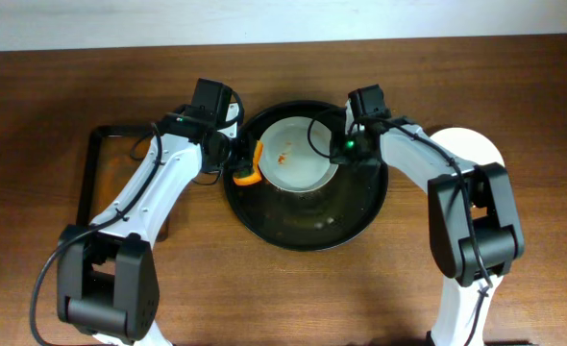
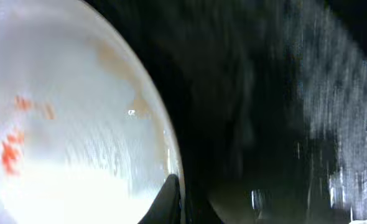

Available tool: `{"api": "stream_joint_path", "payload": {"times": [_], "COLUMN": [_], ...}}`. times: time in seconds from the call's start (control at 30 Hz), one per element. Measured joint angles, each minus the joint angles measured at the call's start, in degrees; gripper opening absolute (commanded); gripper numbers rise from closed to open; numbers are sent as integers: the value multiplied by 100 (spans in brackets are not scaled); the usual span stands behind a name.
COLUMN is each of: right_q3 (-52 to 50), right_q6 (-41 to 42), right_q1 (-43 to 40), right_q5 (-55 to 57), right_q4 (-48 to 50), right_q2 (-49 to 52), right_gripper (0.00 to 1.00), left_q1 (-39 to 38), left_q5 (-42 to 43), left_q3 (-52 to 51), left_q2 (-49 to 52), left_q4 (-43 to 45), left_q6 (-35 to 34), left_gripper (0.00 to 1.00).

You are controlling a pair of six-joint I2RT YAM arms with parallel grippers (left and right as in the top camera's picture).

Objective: Clean dirty plates on tray and stack at the side
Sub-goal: 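Hold the last plate with the right gripper and scrub it with the sponge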

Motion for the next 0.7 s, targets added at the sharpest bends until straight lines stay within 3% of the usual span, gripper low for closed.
{"api": "stream_joint_path", "payload": {"times": [0.2, 0.5, 0.7], "right_q3": [66, 70, 74], "right_q6": [52, 50, 24], "right_q1": [0, 0, 0], "right_q5": [-116, -160, -166], "right_q4": [-918, -1060, -1091], "right_q2": [-72, -76, -76], "right_gripper": [4, 4, 4], "left_q1": [-68, -848, -890], "left_q5": [50, 492, 1128], "left_q3": [0, 0, 0], "left_q2": [0, 199, 901], "left_q4": [90, 970, 1650], "left_q6": [0, -20, -199], "left_gripper": [1, 1, 1]}}
